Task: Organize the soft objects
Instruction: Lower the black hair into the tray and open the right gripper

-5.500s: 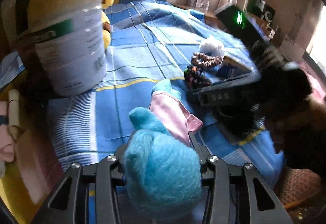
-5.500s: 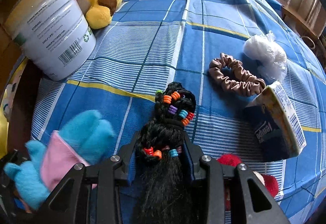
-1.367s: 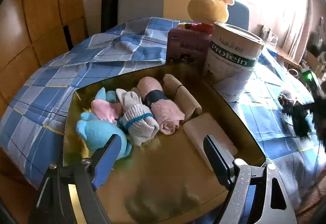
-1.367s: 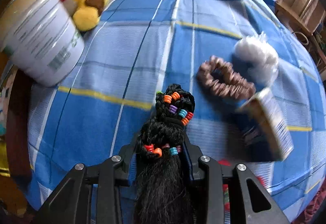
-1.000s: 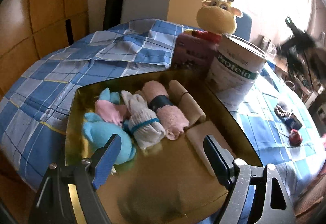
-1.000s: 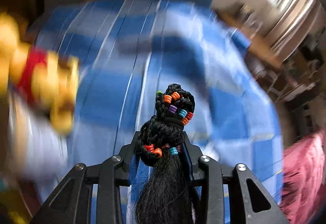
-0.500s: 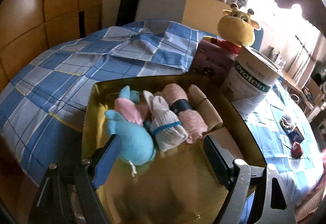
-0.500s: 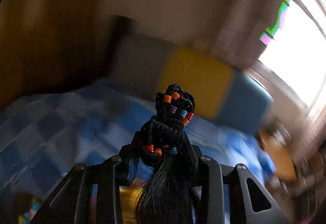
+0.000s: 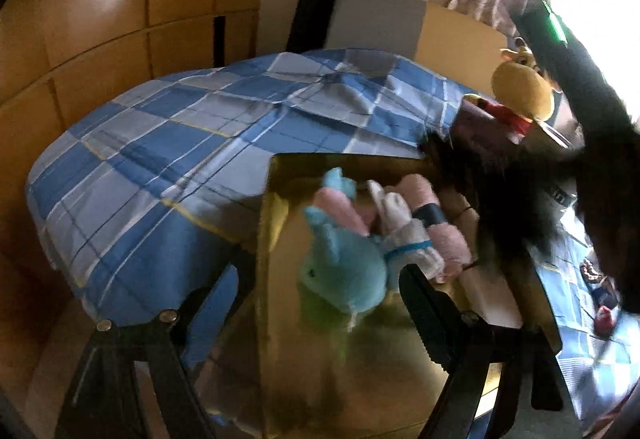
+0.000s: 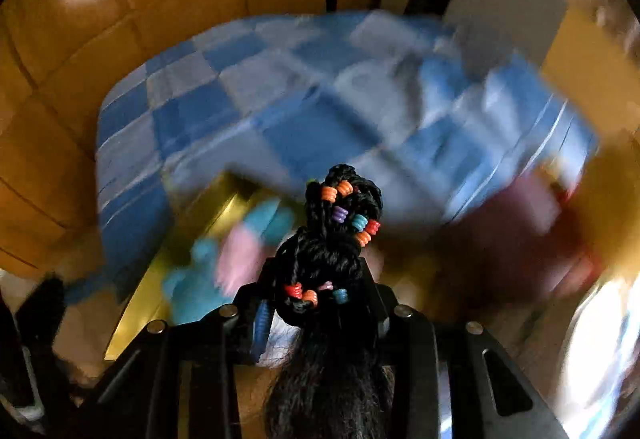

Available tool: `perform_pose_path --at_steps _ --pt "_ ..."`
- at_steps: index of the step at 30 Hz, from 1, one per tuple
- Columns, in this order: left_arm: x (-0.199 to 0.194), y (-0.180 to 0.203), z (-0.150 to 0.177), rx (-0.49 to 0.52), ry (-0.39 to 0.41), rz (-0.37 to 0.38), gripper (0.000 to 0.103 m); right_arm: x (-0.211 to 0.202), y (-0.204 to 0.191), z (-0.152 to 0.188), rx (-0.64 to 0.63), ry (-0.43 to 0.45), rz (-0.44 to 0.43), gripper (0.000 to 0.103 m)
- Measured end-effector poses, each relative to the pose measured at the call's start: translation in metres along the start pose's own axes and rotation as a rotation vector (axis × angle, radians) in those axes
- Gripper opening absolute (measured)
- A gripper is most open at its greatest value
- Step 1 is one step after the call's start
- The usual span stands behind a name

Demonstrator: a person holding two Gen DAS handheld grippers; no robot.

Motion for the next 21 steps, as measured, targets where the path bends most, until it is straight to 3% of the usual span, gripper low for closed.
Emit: perform_pose_path --at_steps 7,15,21 --pt "-0.001 -0.005 0.008 -0.011 -0.013 -0.037 0.083 0.035 0.011 0.063 0.145 -0.009 0.01 0.038" --pt "-0.013 0.011 0.01 0.039 0.008 -0.036 0.085 0.023 0.014 0.081 0.285 0.026 -0.051 0.051" --pt "-0.018 0.021 0.014 0.07 0.007 -0.029 0.085 -0.001 0.019 0.093 0.343 0.077 -0.074 0.052"
Point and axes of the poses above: each gripper's, at about its wrist camera, not at the fingertips, and x roughly the way its jaws point, y to its right, z to its underside, the point moved 4 cm from there along x, roughly the way its jaws point, and after that the axes turned 3 degrees about z, right-handed, at the moved point
